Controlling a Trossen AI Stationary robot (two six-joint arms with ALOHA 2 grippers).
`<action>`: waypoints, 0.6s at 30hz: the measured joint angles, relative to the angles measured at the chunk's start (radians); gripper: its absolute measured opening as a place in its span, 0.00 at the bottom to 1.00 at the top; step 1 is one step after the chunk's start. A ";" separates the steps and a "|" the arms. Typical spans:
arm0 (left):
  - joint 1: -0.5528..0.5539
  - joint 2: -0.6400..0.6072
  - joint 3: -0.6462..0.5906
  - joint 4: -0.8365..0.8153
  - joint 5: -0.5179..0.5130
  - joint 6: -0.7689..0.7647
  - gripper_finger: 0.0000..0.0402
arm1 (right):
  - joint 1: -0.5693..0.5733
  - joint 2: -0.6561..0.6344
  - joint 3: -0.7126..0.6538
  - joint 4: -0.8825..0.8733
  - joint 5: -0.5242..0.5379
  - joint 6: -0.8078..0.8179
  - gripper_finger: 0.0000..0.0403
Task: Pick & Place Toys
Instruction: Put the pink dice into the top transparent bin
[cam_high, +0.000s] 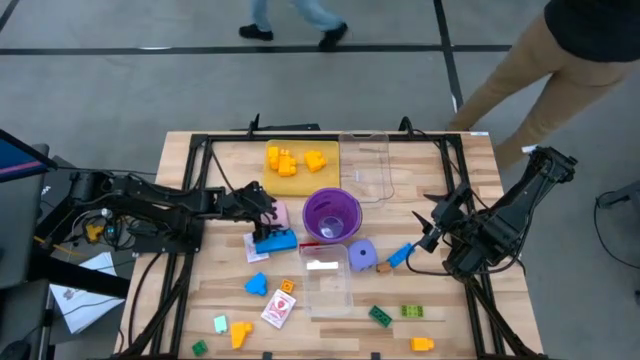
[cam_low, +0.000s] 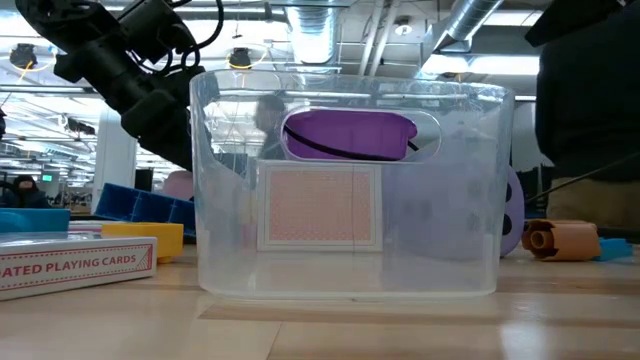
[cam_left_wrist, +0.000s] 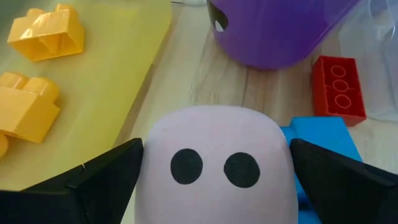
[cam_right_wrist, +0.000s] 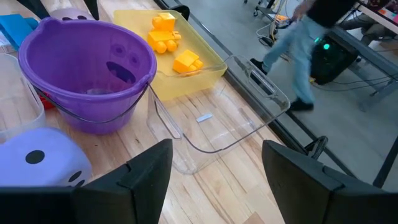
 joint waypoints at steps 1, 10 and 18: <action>0.000 0.000 0.000 -0.002 0.002 -0.001 0.99 | 0.000 0.000 0.000 0.000 0.000 0.000 0.60; 0.050 -0.001 0.004 -0.089 0.097 -0.053 0.99 | 0.001 0.000 0.000 0.001 0.000 0.000 0.60; 0.078 0.000 0.002 -0.099 0.145 -0.055 0.99 | 0.000 0.000 0.000 0.001 0.000 0.000 0.60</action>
